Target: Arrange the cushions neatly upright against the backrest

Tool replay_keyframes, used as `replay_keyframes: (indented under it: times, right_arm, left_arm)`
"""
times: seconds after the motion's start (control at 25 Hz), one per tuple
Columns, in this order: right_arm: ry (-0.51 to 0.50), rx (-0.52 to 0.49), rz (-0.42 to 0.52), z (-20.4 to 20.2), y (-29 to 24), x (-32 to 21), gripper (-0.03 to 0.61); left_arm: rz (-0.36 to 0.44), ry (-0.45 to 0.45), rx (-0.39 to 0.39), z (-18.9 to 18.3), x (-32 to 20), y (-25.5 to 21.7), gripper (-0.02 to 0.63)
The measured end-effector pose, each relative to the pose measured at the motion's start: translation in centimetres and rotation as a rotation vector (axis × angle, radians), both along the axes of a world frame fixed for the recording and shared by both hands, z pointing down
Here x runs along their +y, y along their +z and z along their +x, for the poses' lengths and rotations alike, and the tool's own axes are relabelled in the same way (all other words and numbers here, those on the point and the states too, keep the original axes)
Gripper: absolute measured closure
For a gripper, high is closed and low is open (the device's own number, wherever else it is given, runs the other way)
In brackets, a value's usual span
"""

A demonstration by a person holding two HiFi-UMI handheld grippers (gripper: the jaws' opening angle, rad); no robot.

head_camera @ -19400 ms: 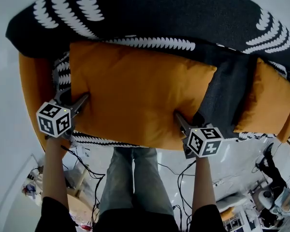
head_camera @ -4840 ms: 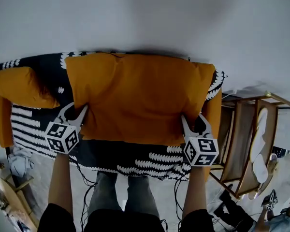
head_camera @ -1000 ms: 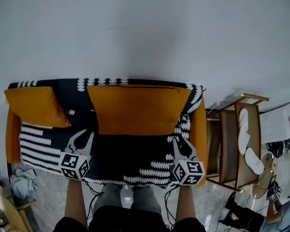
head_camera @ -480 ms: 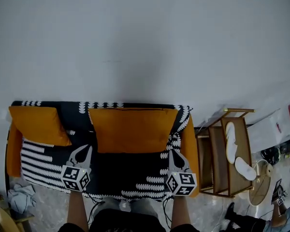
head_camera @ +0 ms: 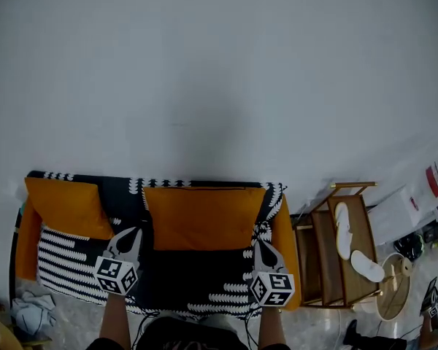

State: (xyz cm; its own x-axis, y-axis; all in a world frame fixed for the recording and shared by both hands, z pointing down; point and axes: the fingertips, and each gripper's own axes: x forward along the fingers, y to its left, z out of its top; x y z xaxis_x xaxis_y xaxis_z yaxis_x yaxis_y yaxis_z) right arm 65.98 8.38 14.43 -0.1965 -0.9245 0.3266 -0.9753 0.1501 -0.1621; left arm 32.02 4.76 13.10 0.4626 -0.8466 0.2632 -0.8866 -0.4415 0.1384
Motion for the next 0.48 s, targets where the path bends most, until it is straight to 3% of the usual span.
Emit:
replay_keyframes:
  times: [0.48]
  right_arm:
    - [-0.009, 0.106, 0.101, -0.7, -6.0, -0.4, 0.566]
  left_arm:
    - [0.048, 0.021, -0.004, -0.3, -1.0, -4.8, 0.612]
